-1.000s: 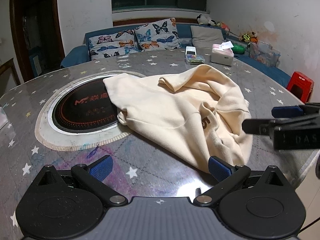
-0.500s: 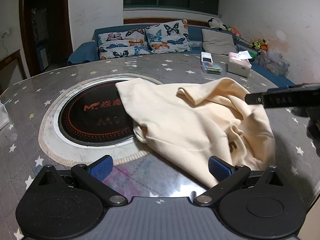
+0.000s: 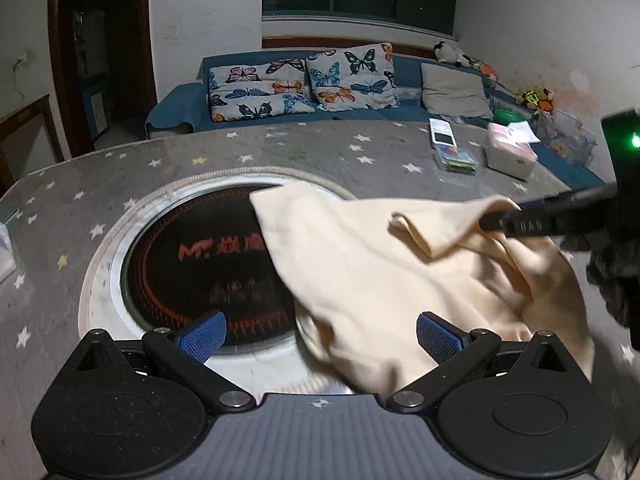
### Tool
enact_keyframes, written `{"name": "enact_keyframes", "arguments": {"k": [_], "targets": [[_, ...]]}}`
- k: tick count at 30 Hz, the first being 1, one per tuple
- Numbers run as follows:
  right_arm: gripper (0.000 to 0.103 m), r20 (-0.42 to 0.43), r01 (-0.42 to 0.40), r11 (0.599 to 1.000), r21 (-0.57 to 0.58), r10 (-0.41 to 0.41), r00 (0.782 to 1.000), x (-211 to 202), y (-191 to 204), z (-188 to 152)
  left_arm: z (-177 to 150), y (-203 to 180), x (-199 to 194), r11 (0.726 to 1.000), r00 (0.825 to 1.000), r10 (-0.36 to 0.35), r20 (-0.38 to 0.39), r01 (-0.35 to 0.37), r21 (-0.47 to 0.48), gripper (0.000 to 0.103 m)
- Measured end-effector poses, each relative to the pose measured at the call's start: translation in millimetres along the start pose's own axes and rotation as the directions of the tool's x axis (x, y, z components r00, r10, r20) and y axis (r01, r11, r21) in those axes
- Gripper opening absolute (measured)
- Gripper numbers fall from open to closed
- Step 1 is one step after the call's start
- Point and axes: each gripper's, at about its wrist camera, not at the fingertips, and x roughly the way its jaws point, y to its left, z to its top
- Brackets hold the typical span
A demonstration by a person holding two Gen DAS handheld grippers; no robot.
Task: Fold clothes
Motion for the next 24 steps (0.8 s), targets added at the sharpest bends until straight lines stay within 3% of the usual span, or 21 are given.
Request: {"name": "enact_keyframes", "arguments": {"k": [3, 6, 14, 21, 24], "targets": [[0.018, 0.001, -0.011, 1.0, 0.012, 0.011, 1.0, 7, -4, 1, 14, 1, 13, 1.0, 1.0, 0.018, 0.004, -0.018, 0.001, 0.103], [0.008, 0.026, -0.004, 1.0, 0.026, 0.003, 1.0, 3, -10, -1, 29, 1, 27, 1.0, 1.0, 0.025, 0.005, -0.025, -0.001, 0.103], [0.004, 0.114, 0.088, 0.984, 0.156, -0.106, 0.988, -42, -49, -16, 67, 2, 76, 0.999, 1.0, 0.024, 0.004, -0.024, -0.028, 0.097], [0.005, 0.094, 0.229, 0.905, 0.358, -0.279, 0.956, -81, -91, -68, 88, 4, 123, 0.997, 0.999, 0.049, -0.013, -0.05, -0.064, 0.092], [0.008, 0.054, 0.257, 0.875, 0.411, -0.305, 0.951, -87, -103, -89, 94, 3, 140, 0.995, 0.997, 0.075, -0.021, -0.076, -0.067, 0.092]]}}
